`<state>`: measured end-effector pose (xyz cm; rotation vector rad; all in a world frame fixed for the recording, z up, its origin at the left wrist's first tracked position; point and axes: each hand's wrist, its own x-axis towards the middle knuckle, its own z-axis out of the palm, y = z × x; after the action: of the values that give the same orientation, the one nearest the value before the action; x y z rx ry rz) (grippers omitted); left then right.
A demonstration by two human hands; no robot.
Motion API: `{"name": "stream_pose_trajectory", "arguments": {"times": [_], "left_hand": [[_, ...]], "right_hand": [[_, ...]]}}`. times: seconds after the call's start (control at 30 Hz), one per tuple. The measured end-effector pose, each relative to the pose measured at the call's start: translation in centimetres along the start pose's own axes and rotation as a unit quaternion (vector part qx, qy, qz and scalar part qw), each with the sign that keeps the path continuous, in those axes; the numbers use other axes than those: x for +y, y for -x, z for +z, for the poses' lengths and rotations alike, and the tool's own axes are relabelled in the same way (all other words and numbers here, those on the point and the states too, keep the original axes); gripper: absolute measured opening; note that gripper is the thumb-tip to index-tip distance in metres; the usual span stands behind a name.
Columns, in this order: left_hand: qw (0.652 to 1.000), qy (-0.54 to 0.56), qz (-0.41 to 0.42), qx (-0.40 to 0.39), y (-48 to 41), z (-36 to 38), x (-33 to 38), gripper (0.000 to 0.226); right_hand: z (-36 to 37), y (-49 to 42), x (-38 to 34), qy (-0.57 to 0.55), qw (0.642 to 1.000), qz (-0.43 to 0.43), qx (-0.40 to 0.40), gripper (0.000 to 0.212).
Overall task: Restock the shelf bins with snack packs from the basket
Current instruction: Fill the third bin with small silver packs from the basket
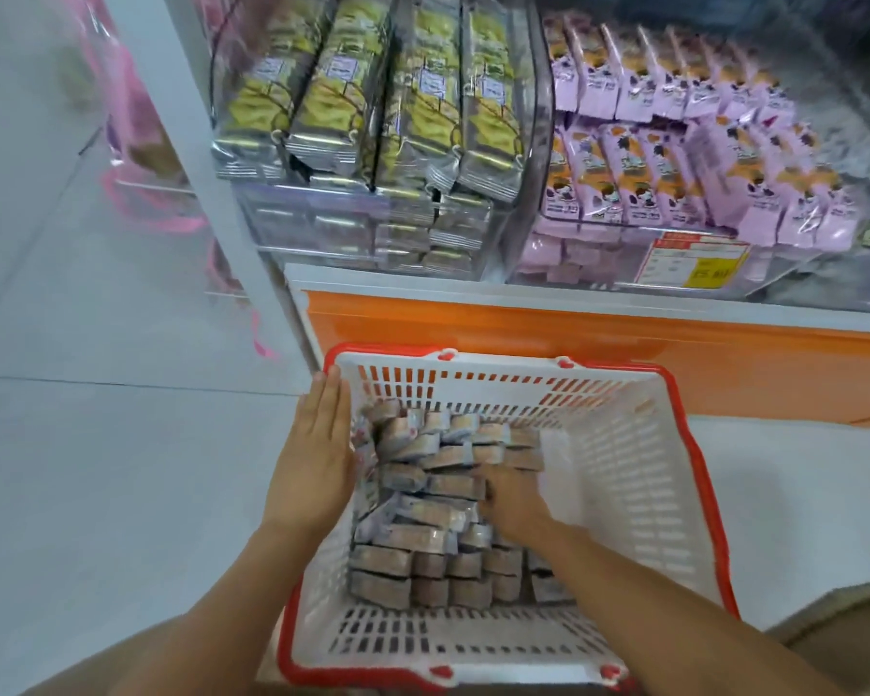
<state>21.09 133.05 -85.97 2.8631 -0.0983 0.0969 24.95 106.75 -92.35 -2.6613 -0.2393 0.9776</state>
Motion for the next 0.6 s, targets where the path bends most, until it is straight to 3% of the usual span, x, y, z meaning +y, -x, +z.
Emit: {"name": "stream_pose_trajectory", "arguments": {"times": [0.13,0.3,0.4,0.47,0.6], "left_hand": [[1.000,0.023,-0.004,0.004,0.2,0.2,-0.2,0.074],[1.000,0.003,-0.017,0.002,0.1,0.1,-0.1,0.076],[1.000,-0.019,-0.017,-0.011,0.0,-0.1,0.1,0.076],[0.999,-0.034,-0.013,-0.007,-0.1,-0.1,0.3,0.062],[0.996,0.076,0.030,-0.044,-1.7,-1.6,4.2,0.059]], "right_hand": [[1.2,-1.0,-0.8,0.038,0.998,0.036,0.045,0.032],[-0.3,-0.9,-1.7,0.021,0.995,-0.021,0.093,0.024],[-2.8,0.0,-1.5,-0.060,0.986,-0.076,0.132,0.026],[-5.1,1.2,-1.2,-0.130,0.975,-0.109,0.145,0.025],[-10.6,5.2,-1.2,-0.259,0.937,-0.158,0.175,0.025]]}}
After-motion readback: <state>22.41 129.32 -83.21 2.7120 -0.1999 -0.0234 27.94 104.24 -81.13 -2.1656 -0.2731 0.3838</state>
